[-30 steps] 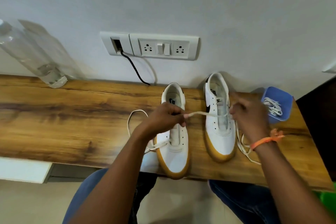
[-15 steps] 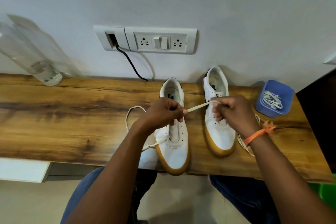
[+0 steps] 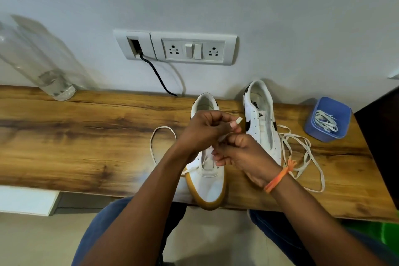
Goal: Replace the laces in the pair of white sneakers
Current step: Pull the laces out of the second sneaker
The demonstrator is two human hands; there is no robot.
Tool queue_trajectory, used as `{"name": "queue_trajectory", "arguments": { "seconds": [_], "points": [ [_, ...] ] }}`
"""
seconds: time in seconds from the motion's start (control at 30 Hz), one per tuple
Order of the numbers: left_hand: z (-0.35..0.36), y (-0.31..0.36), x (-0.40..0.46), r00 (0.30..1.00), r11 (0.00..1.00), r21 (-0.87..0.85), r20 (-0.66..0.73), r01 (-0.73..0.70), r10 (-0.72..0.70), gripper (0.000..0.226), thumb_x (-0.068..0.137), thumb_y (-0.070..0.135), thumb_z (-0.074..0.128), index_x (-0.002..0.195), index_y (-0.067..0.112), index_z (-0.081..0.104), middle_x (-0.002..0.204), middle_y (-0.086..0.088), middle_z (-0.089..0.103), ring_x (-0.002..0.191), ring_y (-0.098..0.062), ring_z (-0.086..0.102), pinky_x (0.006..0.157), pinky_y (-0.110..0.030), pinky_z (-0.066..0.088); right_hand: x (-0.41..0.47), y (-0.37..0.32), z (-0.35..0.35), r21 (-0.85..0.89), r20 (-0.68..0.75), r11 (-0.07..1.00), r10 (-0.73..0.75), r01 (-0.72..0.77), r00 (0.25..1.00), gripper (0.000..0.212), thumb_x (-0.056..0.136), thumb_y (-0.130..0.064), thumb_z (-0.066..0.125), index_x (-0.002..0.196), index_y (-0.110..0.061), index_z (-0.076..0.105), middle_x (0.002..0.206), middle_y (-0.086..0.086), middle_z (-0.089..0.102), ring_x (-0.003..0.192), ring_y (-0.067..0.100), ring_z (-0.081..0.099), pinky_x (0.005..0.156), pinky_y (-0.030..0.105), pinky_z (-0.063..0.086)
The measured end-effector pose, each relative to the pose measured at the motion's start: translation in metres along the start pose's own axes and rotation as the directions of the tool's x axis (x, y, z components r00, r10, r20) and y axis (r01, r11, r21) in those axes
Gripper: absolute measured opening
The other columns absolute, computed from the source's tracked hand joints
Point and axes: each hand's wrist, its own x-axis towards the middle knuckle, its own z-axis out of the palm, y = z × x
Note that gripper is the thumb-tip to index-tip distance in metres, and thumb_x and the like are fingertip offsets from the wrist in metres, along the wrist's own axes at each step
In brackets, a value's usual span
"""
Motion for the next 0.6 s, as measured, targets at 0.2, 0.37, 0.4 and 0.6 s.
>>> {"name": "queue_trajectory", "arguments": {
  "seconds": [0.2, 0.37, 0.4, 0.6],
  "points": [
    [-0.002, 0.000, 0.000, 1.000, 0.969, 0.247, -0.023, -0.004, 0.010, 0.013, 0.090, 0.021, 0.071, 0.097, 0.011, 0.077, 0.081, -0.013, 0.074, 0.069, -0.027, 0.066, 0.059, -0.028, 0.048, 0.003, 0.002, -0.002, -0.159, -0.078, 0.981, 0.104, -0.115, 0.992, 0.023, 0.099, -0.014, 0.054, 0.088, -0.002, 0.070, 0.068, 0.013, 0.062, 0.055, 0.018, 0.058, 0.054, 0.026, 0.052],
    [-0.020, -0.014, 0.003, 0.949, 0.594, 0.790, -0.284, 0.152, 0.135, 0.024, 0.085, 0.027, 0.075, 0.105, 0.014, 0.069, 0.105, -0.003, 0.068, 0.090, -0.019, 0.061, 0.073, -0.030, 0.047, 0.008, 0.009, -0.039, -0.770, -0.299, 0.611, -0.090, -0.185, 0.950, 0.039, 0.092, -0.025, 0.064, 0.055, -0.024, 0.053, 0.057, 0.002, 0.060, 0.058, 0.020, 0.061, 0.053, 0.029, 0.044],
    [-0.021, -0.015, 0.003, 0.951, 0.604, 0.778, -0.292, 0.172, 0.105, 0.034, 0.083, 0.026, 0.077, 0.111, 0.013, 0.065, 0.113, -0.005, 0.063, 0.092, -0.019, 0.057, 0.074, -0.030, 0.045, 0.009, 0.011, -0.038, -0.771, -0.293, 0.610, -0.086, -0.183, 0.952, 0.038, 0.092, -0.024, 0.064, 0.056, -0.023, 0.054, 0.059, 0.003, 0.061, 0.058, 0.021, 0.062, 0.054, 0.032, 0.048],
    [-0.022, -0.016, 0.006, 0.930, 0.653, 0.678, -0.349, 0.338, -0.119, 0.076, 0.066, 0.015, 0.090, 0.123, 0.004, 0.041, 0.116, -0.014, 0.055, 0.098, -0.033, 0.060, 0.078, -0.046, 0.057, 0.011, 0.023, -0.020, -0.441, -0.353, 0.865, 0.076, -0.238, 0.933, 0.030, 0.091, -0.006, 0.060, 0.117, -0.019, 0.052, 0.102, 0.010, 0.062, 0.079, 0.033, 0.069, 0.063, 0.043, 0.060]
  ]
}}
